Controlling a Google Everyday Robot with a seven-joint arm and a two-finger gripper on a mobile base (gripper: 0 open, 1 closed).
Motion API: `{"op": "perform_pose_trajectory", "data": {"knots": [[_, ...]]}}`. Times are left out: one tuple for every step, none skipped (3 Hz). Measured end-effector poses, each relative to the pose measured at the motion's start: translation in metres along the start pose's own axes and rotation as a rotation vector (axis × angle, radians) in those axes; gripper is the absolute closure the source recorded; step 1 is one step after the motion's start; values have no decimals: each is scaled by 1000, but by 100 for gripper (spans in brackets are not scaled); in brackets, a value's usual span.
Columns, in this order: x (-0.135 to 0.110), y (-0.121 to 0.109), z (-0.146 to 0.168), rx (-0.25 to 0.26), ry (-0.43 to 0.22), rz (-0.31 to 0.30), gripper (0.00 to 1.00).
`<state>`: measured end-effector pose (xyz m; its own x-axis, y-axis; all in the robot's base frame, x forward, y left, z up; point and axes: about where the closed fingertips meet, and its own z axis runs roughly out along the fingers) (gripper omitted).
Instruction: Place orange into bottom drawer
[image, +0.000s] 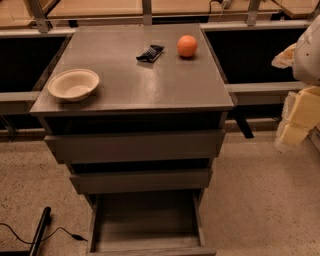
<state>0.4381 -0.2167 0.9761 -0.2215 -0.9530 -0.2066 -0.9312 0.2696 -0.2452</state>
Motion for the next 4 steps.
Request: {"op": "perform_pose_trajectory", "data": {"knots": [[0, 0, 0, 0, 0, 0, 0], [-3, -26, -4, 61, -18, -27, 0], [-15, -83, -6, 163, -65, -86, 0], [-36, -140, -5, 240, -149, -129, 0]]}}
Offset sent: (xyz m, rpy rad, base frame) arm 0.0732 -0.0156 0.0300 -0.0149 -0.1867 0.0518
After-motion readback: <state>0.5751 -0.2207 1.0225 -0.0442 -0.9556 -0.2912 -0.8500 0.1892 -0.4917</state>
